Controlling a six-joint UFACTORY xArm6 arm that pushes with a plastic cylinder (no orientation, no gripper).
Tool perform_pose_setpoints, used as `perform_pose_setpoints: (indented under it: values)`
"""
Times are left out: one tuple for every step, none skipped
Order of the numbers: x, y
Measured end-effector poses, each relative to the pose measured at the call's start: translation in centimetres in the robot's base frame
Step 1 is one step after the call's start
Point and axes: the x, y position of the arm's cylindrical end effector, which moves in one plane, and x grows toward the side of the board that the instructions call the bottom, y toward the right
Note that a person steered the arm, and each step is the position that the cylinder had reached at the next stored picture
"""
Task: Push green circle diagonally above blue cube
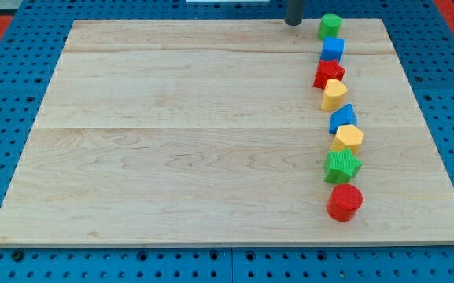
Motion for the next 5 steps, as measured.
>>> perform_pose_setpoints:
  values:
    - [-0.1,5.2]
    - [-0.1,6.2]
    - [-0.1,7.1]
    - [0.3,10.0]
    - [0.4,16.8]
